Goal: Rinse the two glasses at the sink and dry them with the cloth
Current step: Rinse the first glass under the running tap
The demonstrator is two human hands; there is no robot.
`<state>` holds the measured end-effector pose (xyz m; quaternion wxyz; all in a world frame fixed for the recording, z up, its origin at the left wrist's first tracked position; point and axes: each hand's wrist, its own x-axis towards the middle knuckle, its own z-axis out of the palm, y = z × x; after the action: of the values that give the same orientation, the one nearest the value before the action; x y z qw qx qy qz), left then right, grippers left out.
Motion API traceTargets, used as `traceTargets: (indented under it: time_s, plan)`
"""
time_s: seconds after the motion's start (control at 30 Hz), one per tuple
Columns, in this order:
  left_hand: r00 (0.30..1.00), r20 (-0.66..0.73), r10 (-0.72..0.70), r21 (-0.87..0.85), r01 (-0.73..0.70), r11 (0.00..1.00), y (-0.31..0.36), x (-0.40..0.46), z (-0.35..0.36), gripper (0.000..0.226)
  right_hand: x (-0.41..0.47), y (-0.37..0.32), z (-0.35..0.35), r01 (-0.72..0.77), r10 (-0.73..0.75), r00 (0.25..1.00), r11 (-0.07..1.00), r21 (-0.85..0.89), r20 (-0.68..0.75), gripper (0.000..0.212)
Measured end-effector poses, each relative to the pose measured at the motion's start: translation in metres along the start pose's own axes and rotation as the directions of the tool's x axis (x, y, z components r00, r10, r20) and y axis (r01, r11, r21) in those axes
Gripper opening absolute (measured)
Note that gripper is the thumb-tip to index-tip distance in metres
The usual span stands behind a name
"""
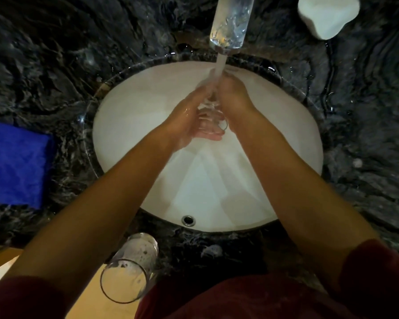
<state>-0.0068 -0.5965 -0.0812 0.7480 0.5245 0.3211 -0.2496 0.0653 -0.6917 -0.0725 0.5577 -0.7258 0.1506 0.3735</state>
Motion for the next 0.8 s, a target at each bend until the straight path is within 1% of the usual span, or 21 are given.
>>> traceTargets:
  time_s: [0.07, 0.1, 0.13, 0.17, 0.23, 0.27, 0.3, 0.37, 0.43, 0.5, 0.53, 0.6, 0.63, 0.67, 0.73, 0.8]
  plan:
    - [0.997, -0.081, 0.007, -0.175, -0.022, 0.984, -0.005, 0.009, 0.004, 0.047, -0.01, 0.004, 0.001, -0.002, 0.003, 1.0, 0.997, 0.079, -0.01, 0.02]
    - [0.991, -0.133, -0.009, -0.276, -0.028, 0.961, -0.007, 0.014, 0.005, 0.049, -0.016, 0.007, 0.004, -0.003, 0.003, 1.0, 0.995, 0.103, -0.001, 0.022]
    - [0.985, -0.168, -0.044, -0.375, -0.023, 0.927, -0.009, 0.02, 0.003, 0.053, -0.021, 0.012, 0.007, 0.023, -0.025, 1.0, 0.996, 0.089, 0.017, 0.028]
    - [0.98, -0.179, -0.083, -0.465, -0.01, 0.885, -0.01, 0.023, 0.002, 0.057, -0.024, 0.021, 0.007, 0.074, -0.075, 0.996, 0.997, 0.015, 0.039, 0.035]
    - [0.977, -0.174, -0.126, -0.553, 0.009, 0.833, -0.009, 0.027, -0.002, 0.057, -0.031, 0.039, 0.003, 0.226, -0.216, 0.973, 0.963, -0.147, 0.079, 0.049]
    - [0.977, -0.169, -0.133, -0.561, 0.015, 0.827, -0.009, 0.028, -0.003, 0.054, -0.033, 0.047, -0.003, 0.281, -0.274, 0.96, 0.942, -0.183, 0.062, 0.049]
    - [0.981, -0.15, -0.126, -0.555, 0.022, 0.831, -0.008, 0.028, -0.003, 0.05, -0.033, 0.053, -0.008, 0.337, -0.34, 0.94, 0.918, -0.209, 0.018, 0.044]
    - [0.989, -0.103, -0.104, -0.509, 0.037, 0.86, -0.009, 0.029, -0.003, 0.045, -0.028, 0.057, -0.017, 0.413, -0.456, 0.884, 0.864, -0.287, -0.099, 0.026]
    - [0.989, -0.109, -0.099, -0.453, 0.039, 0.891, -0.011, 0.03, -0.001, 0.046, -0.02, 0.048, -0.021, 0.399, -0.49, 0.857, 0.827, -0.396, -0.158, 0.019]
    - [0.991, -0.097, -0.09, -0.412, 0.042, 0.91, -0.012, 0.032, -0.004, 0.052, -0.009, 0.031, -0.026, 0.362, -0.467, 0.875, 0.805, -0.47, -0.127, 0.021]
    - [0.992, -0.082, -0.093, -0.402, 0.052, 0.914, -0.012, 0.031, -0.005, 0.051, -0.003, 0.025, -0.031, 0.36, -0.444, 0.892, 0.81, -0.463, -0.083, 0.02]
    - [0.992, -0.066, -0.11, -0.394, 0.075, 0.916, -0.012, 0.033, -0.012, 0.049, 0.005, 0.018, -0.035, 0.346, -0.378, 0.926, 0.857, -0.381, -0.01, 0.01]
    - [0.989, -0.079, -0.121, -0.403, 0.08, 0.912, -0.011, 0.033, -0.013, 0.049, 0.005, 0.018, -0.038, 0.325, -0.355, 0.935, 0.88, -0.347, -0.024, 0.007]
    - [0.984, -0.123, -0.132, -0.411, 0.071, 0.909, -0.012, 0.035, -0.014, 0.051, 0.003, 0.021, -0.039, 0.316, -0.351, 0.935, 0.893, -0.321, -0.056, 0.008]
    - [0.963, -0.237, -0.13, -0.399, 0.026, 0.916, -0.013, 0.038, -0.011, 0.05, -0.004, 0.029, -0.038, 0.342, -0.388, 0.915, 0.893, -0.292, -0.114, 0.013]
    - [0.943, -0.312, -0.118, -0.359, -0.002, 0.933, -0.013, 0.038, -0.007, 0.045, -0.01, 0.039, -0.038, 0.38, -0.421, 0.896, 0.892, -0.246, -0.144, 0.016]
